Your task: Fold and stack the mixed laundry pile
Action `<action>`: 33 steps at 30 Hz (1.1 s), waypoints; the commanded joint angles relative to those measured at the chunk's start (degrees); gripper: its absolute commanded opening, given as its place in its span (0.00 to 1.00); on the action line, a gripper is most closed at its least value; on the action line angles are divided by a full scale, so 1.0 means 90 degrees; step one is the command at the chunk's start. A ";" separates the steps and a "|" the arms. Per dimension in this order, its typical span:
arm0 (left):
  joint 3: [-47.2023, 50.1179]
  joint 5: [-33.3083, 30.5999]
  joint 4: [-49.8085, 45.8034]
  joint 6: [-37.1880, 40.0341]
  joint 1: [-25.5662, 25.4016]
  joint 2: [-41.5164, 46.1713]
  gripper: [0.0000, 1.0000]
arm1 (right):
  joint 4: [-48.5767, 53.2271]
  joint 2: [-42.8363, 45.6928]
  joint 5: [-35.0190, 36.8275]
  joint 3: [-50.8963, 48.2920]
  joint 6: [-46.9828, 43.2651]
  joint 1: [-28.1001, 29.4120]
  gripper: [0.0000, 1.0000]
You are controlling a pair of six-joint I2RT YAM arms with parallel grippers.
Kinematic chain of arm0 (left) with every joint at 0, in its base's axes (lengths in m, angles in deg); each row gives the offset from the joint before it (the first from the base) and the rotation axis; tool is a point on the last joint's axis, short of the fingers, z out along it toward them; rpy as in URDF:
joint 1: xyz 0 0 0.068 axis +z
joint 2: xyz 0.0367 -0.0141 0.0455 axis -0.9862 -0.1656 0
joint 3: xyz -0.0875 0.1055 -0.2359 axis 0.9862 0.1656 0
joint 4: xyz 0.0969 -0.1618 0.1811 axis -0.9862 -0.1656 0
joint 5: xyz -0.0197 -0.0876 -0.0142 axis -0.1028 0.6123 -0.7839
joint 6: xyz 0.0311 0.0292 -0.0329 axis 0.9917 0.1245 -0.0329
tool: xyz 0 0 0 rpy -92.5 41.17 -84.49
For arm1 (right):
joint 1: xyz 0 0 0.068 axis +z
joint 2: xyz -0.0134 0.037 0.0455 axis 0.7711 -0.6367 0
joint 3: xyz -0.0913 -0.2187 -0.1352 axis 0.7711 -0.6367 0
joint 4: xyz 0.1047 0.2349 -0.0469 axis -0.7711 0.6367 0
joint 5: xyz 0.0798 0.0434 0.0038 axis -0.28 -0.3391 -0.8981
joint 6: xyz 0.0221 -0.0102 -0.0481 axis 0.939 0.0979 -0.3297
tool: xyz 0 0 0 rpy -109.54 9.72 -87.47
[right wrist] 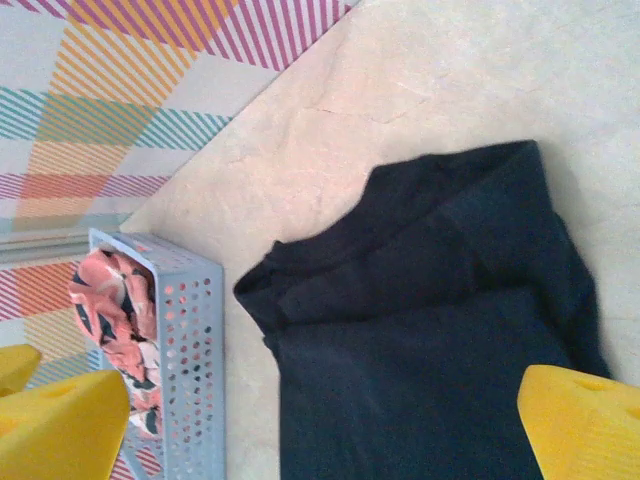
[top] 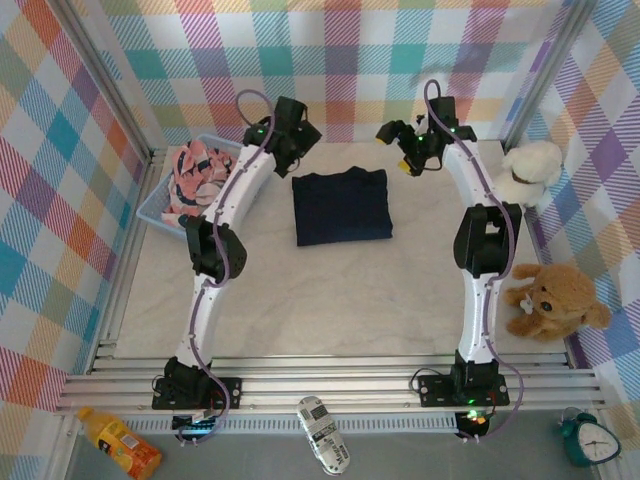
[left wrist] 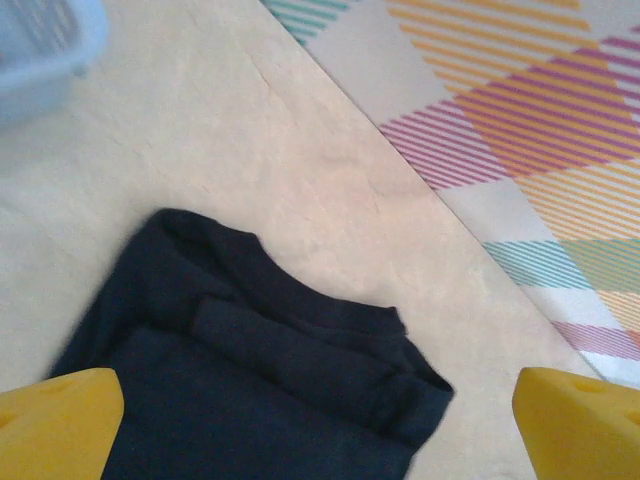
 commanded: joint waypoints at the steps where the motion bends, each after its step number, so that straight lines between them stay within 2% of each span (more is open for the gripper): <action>1: 0.0321 0.0241 -0.0344 0.0886 -0.0138 0.0695 1.00 | 0.0110 0.0858 0.0051 -0.0506 -0.0702 0.0127 0.99; 3: 0.1239 0.0418 0.0252 0.1052 -0.0201 0.1139 0.99 | -0.0190 0.1275 0.0128 -0.1248 -0.0905 0.0123 1.00; 6: 0.2579 0.0892 0.1185 0.1409 -0.0346 0.1714 0.84 | -0.0328 0.1606 0.0141 -0.2141 -0.1176 0.0135 1.00; 9: 0.3345 0.1212 0.1661 0.1972 -0.0642 0.1851 0.61 | -0.0594 0.1814 0.0097 -0.2914 -0.1342 0.0231 0.86; 13: 0.3509 0.1363 0.1497 0.2378 -0.0995 0.1361 0.25 | -0.0412 0.1483 0.0178 -0.3217 -0.1560 0.0514 0.60; 14: 0.3500 0.1274 0.1389 0.2442 -0.1069 0.1189 0.23 | -0.0339 0.1328 0.0269 -0.3225 -0.1604 0.0590 0.54; 18: 0.3875 0.1010 0.1241 0.2405 -0.1274 0.0859 0.23 | 0.0002 0.0943 0.0811 -0.3415 -0.1681 0.0927 0.48; 21: 0.4663 0.0860 0.1445 0.2308 -0.1465 0.1043 0.26 | -0.0254 0.1214 0.1122 -0.4227 -0.1485 0.1015 0.45; 27: 0.6891 0.0574 0.1886 0.1738 -0.2144 0.2280 0.27 | -0.0507 0.2372 0.1275 -0.6214 -0.1272 0.1235 0.44; 33: 0.8964 0.0412 0.1878 0.0306 -0.3465 0.3891 0.26 | -0.0435 0.4429 0.1078 -0.8464 -0.0899 0.1691 0.46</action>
